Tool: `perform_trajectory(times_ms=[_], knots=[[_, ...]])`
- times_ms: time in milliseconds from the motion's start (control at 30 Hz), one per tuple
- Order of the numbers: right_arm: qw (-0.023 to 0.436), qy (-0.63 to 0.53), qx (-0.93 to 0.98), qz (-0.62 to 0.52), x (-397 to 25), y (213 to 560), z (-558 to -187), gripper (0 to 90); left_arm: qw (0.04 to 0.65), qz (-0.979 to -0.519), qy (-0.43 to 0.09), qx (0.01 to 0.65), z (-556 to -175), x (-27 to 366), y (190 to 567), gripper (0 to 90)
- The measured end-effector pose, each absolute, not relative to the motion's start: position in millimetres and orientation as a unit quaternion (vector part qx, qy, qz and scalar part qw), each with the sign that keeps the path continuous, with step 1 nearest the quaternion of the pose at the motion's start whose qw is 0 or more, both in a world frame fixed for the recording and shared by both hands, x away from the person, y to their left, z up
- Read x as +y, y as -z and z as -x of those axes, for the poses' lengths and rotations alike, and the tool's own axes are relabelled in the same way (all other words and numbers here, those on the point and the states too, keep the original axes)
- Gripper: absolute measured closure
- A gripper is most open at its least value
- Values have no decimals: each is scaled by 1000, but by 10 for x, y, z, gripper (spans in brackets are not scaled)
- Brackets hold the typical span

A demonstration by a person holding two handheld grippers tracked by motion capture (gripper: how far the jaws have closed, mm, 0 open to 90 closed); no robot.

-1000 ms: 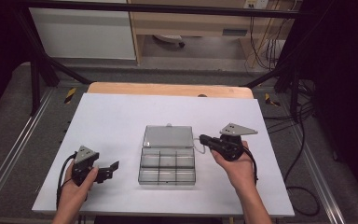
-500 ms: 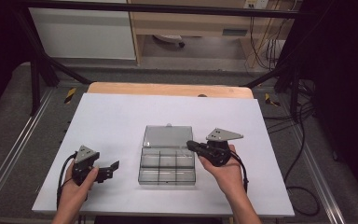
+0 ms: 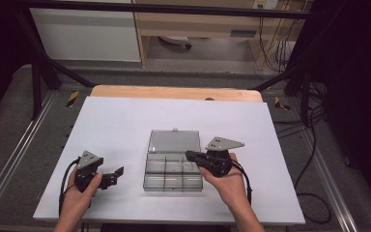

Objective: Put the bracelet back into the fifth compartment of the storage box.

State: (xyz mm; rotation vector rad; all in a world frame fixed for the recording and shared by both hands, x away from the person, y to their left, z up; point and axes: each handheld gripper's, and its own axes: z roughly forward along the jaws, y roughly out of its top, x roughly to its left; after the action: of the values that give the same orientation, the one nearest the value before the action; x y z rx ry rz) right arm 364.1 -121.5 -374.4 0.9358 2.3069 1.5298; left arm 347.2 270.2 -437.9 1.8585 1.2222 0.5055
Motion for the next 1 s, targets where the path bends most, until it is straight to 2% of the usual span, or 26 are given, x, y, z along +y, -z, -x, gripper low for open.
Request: perform_trajectory(times_ms=[1000], knots=[[81, -497, 813, -292, -869, 3923, -3493, 870, 416, -739, -204, 488, -3476, 2724, 4372, 99]])
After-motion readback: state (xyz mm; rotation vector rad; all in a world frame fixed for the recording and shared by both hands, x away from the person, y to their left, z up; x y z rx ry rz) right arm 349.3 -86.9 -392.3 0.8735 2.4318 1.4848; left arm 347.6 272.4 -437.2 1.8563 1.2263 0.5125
